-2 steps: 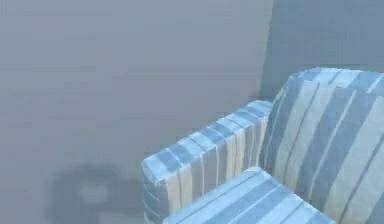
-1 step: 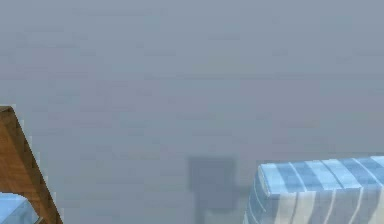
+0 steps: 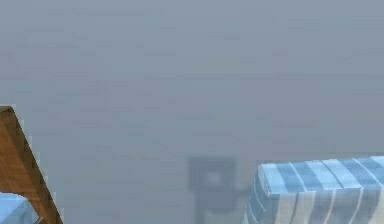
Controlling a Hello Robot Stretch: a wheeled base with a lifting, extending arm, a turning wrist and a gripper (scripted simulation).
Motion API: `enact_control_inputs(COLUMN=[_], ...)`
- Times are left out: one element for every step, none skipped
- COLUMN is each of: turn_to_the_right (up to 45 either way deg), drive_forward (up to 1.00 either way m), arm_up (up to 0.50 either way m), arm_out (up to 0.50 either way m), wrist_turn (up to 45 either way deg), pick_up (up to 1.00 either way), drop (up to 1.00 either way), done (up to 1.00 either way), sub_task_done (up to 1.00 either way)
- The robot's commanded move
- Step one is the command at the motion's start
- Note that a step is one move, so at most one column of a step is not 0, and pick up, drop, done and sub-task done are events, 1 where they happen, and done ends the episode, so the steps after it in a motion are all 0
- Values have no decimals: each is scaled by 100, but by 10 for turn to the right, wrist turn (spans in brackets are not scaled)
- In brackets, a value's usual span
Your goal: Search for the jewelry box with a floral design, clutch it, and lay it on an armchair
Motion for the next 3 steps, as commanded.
enact_control_inputs(turn_to_the_right=[0, 0, 0], drive_forward=[0, 0, 0], arm_up=[0, 0, 0], arm_out=[0, 0, 0], wrist_turn=[450, 450, 300], pick_up=[0, 0, 0], drop=[0, 0, 0], done=[0, 0, 0], sub_task_done=[0, 0, 0])
